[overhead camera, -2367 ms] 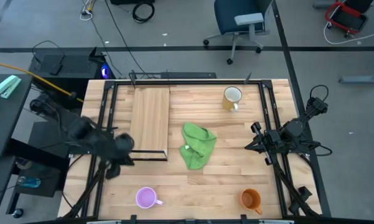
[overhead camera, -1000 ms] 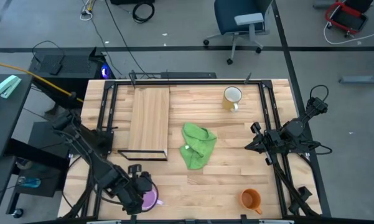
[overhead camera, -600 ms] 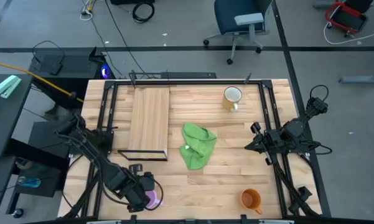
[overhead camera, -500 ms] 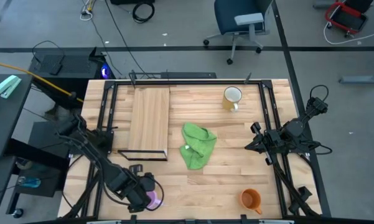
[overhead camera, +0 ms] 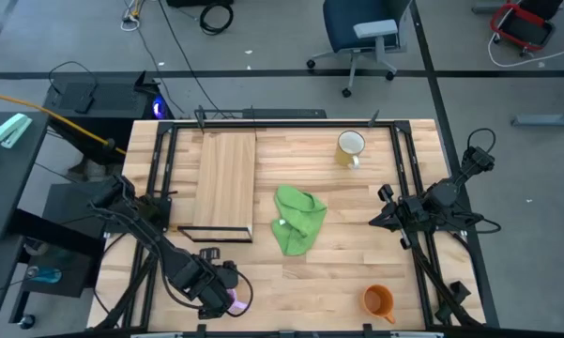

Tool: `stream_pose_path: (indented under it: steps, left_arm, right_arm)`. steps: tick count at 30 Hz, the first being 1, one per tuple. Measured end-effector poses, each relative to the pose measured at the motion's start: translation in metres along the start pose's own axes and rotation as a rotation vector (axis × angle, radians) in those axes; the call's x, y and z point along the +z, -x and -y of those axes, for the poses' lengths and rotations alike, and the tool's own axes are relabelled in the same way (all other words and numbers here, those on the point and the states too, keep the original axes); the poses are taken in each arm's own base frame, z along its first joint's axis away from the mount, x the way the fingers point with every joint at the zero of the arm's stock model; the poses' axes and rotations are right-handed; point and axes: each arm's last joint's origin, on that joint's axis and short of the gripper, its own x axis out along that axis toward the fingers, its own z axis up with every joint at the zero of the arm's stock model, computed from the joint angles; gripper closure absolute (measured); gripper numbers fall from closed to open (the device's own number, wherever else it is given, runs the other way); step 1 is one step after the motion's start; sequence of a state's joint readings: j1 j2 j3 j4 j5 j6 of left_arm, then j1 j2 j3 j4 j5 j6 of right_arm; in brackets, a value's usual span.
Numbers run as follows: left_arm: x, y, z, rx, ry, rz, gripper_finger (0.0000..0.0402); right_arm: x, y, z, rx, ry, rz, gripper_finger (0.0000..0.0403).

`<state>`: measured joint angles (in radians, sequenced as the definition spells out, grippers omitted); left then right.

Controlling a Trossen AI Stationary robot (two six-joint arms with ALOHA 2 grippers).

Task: Stack small to large cups/mugs on shelf
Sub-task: Put the pink mug on the shelf

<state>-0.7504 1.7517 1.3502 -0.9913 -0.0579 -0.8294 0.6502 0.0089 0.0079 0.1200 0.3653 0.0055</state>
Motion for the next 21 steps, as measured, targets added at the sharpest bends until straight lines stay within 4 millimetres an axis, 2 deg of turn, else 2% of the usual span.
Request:
stream_pose_path:
  steps: [3,10,21]
  left_arm:
    - [0.000,-0.007,0.001,-0.006,-0.014,-0.034,0.0288]
    - [0.001,-0.006,0.002,-0.011,-0.036,-0.018,0.0291]
    - [0.013,-0.018,-0.003,-0.001,-0.051,-0.020,0.0307]
  right_arm:
    - [0.000,0.000,0.000,0.000,0.000,0.000,0.0389]
    - [0.000,0.000,0.000,0.000,0.000,0.000,0.0389]
    - [0.000,0.000,0.000,0.000,0.000,0.000,0.0389]
